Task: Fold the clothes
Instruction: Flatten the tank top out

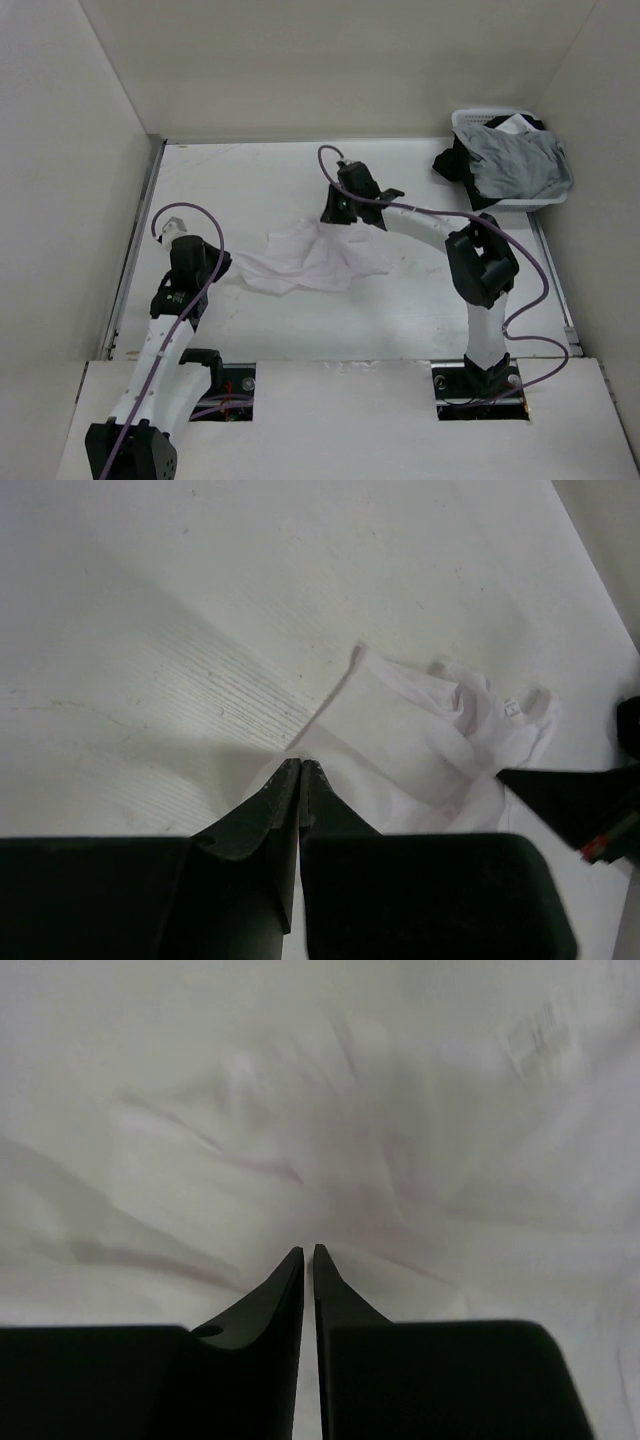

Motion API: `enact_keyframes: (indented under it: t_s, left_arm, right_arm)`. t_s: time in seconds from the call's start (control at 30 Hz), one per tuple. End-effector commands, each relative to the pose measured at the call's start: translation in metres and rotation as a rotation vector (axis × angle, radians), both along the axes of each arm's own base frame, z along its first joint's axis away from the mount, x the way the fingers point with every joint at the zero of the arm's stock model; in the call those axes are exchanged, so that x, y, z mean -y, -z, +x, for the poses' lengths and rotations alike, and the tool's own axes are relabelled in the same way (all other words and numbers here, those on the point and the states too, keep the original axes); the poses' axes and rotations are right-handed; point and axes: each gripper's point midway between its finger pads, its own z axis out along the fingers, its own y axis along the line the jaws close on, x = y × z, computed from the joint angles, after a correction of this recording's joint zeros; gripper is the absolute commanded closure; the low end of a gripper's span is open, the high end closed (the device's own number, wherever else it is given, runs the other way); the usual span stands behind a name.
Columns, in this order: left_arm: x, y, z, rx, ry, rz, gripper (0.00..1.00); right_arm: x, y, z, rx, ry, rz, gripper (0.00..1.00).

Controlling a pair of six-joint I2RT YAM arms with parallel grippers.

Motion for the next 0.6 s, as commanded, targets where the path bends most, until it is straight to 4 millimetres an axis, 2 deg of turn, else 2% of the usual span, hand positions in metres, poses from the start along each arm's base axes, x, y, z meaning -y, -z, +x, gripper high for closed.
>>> enact_keyframes:
  t_s: [0.0,0.07,0.13,0.2,0.23,0.3,0.33,0.37,0.43,0.5,0.57]
  left_arm:
    - [-0.011,-0.024,0.010,0.093,-0.046,0.018,1.00]
    - [-0.012,-0.027,0.010,0.101,-0.052,0.019,0.99]
    - [-0.010,-0.026,0.009,0.098,-0.043,0.017,0.99]
    - [-0.008,-0.021,0.008,0.089,-0.035,0.017,0.99]
    - [-0.006,-0.019,0.007,0.086,-0.030,0.016,0.99]
    - [-0.003,-0.017,0.005,0.089,-0.016,0.017,0.99]
    - [-0.001,-0.015,0.004,0.087,-0.006,0.016,0.99]
    - [0.002,-0.014,0.003,0.089,0.002,0.015,1.00]
    - [0.004,-0.013,0.000,0.095,0.013,0.014,1.00]
    - [0.006,-0.011,-0.001,0.095,0.019,0.012,1.00]
    - [0.010,-0.010,-0.002,0.096,0.034,0.006,1.00]
  right_arm:
    - [-0.040,-0.098,0.052,0.215,-0.022,0.173,0.78]
    - [-0.026,-0.108,0.053,0.253,0.032,0.154,0.55]
    - [0.000,-0.107,0.033,0.287,0.074,0.123,0.46]
    - [0.021,-0.100,-0.003,0.297,0.084,0.125,0.42]
    - [0.029,-0.093,-0.023,0.295,0.081,0.129,0.44]
    - [0.041,-0.070,-0.065,0.240,0.076,0.143,0.69]
    - [0.044,-0.055,-0.085,0.198,0.073,0.150,0.85]
    - [0.046,-0.042,-0.102,0.170,0.071,0.146,0.92]
    - [0.047,-0.022,-0.124,0.136,0.068,0.139,0.93]
    - [0.048,-0.011,-0.133,0.130,0.080,0.160,0.80]
    - [0.043,-0.008,-0.133,0.135,0.081,0.201,0.59]
